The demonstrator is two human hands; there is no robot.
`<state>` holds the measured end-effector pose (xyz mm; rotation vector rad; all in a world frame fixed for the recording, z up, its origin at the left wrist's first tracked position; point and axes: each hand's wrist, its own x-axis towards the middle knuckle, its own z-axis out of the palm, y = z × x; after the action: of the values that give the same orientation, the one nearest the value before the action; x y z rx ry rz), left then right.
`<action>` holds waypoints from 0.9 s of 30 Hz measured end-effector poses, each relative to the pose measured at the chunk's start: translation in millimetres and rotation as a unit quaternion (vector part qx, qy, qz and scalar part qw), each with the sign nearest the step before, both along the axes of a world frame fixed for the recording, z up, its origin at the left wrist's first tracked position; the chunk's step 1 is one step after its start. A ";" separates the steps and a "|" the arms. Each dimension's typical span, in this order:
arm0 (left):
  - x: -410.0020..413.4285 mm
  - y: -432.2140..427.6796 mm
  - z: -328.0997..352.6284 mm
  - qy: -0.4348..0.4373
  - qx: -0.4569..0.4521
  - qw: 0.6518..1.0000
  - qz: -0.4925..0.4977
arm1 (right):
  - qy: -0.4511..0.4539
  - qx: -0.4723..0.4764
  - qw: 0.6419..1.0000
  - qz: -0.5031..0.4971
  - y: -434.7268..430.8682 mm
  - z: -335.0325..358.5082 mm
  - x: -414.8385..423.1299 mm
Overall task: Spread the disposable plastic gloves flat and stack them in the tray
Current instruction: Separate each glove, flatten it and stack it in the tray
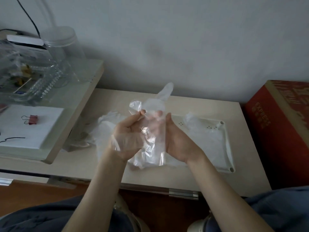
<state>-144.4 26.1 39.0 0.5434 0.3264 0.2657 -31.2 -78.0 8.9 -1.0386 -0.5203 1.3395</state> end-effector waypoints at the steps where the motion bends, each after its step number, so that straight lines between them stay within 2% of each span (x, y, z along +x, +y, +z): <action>1: 1.5 -3.1 -0.3 -0.012 -0.039 0.999 -0.022 | 0.021 -0.015 1.000 -0.013 -2.0 -0.3 -2.0; 4: 11.0 -14.9 -4.9 -0.044 -0.067 0.992 -0.096 | 0.047 -0.045 0.997 -0.028 2.3 -4.0 -3.2; 7: 21.8 -19.1 -8.8 -0.028 -0.079 0.991 -0.108 | 0.070 -0.053 0.996 -0.031 -4.9 -16.2 -0.9; 9: 28.3 -19.0 -11.2 0.005 -0.105 0.989 -0.102 | 0.056 -0.052 0.995 -0.063 -13.4 -15.2 2.9; 12: 39.2 -18.9 -13.2 0.069 -0.053 0.994 -0.071 | 0.001 -0.015 0.998 -0.061 -25.6 -12.3 15.7; 14: 41.9 -15.3 -18.4 0.103 -0.019 0.993 -0.061 | 0.001 -0.033 0.990 -0.138 -31.0 -15.4 26.0; 17: 41.5 -11.5 -22.1 0.126 0.038 0.988 -0.076 | -0.068 -0.122 0.939 -0.313 -49.0 -25.5 48.2; 19: 41.5 -11.7 -24.2 0.174 0.137 0.970 -0.101 | -0.122 -0.135 0.915 -0.361 -60.6 -32.0 60.5; 22: 49.3 -13.2 -36.2 0.271 0.268 0.916 -0.127 | -0.214 -0.176 0.877 -0.393 -78.0 -39.4 77.0; 24: 55.9 -12.8 -45.1 0.320 0.318 0.884 -0.122 | -0.262 -0.187 0.857 -0.402 -86.1 -41.3 82.6; 27: 65.4 -15.2 -54.0 0.354 0.354 0.859 -0.113 | -0.333 -0.219 0.826 -0.399 -91.2 -48.9 87.2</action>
<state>-79.0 10.9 -15.1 1.4090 0.8878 -0.0729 55.9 -169.1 -40.0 -1.8673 -0.2064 0.3033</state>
